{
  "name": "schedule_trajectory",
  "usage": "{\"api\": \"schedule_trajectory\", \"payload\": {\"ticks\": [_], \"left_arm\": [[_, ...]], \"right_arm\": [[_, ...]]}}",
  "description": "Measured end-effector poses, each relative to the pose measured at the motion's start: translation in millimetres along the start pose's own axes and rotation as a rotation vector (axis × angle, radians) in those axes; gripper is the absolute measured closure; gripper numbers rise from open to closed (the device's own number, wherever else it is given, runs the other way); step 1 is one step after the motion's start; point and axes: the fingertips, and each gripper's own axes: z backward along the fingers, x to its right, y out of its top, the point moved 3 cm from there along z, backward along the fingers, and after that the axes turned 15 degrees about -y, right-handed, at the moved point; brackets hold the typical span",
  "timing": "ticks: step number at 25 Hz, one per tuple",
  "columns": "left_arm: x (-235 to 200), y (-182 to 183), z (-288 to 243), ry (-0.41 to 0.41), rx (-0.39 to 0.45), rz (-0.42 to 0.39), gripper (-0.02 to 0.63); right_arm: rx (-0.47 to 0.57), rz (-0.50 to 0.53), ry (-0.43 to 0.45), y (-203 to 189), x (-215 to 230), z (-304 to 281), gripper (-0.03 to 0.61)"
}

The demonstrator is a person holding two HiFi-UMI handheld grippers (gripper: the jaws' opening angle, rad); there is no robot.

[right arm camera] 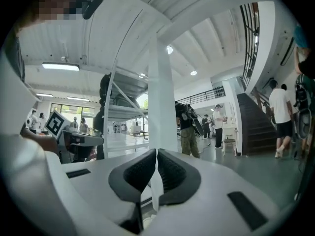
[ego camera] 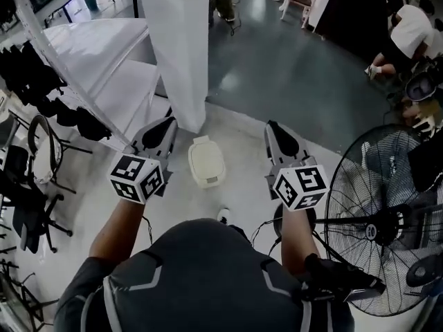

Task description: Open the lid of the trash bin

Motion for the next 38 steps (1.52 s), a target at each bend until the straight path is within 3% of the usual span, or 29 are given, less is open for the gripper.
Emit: {"api": "schedule_trajectory", "payload": {"ticks": [3, 11, 18, 23, 25, 28, 31, 33, 38], "left_arm": [[3, -2, -25, -0.020, -0.009, 0.043, 0.606], [-17, -18, -50, 0.014, -0.031, 0.023, 0.605], [-68, -48, -59, -0.028, -0.085, 0.078, 0.605], [-121, -103, -65, 0.062, -0.150, 0.058, 0.604], [-135, -128, -63, 0.081, -0.168, 0.089, 0.604], [-136, -158, -58, 0.069, -0.186, 0.153, 0.604], [-140, -177, -60, 0.054, -0.197, 0.176, 0.604], [-146, -191, -65, 0.045, -0.209, 0.185, 0.604], [-152, -250, -67, 0.042, -0.293, 0.230, 0.604]], "right_arm": [[-0.011, -0.020, 0.048, -8, 14, -11, 0.549], [-0.030, -0.032, 0.096, -29, 25, -51, 0.548], [-0.086, -0.024, 0.057, -53, 5, -104, 0.546], [-0.123, -0.017, -0.001, -94, 0, -140, 0.546], [-0.144, -0.021, -0.001, -114, -4, -152, 0.546], [-0.230, -0.025, 0.019, -152, -11, -156, 0.545], [-0.309, -0.028, 0.031, -187, -14, -164, 0.489], [-0.345, -0.027, 0.035, -207, -16, -172, 0.486], [-0.469, -0.002, 0.048, -278, -26, -176, 0.456]]}}
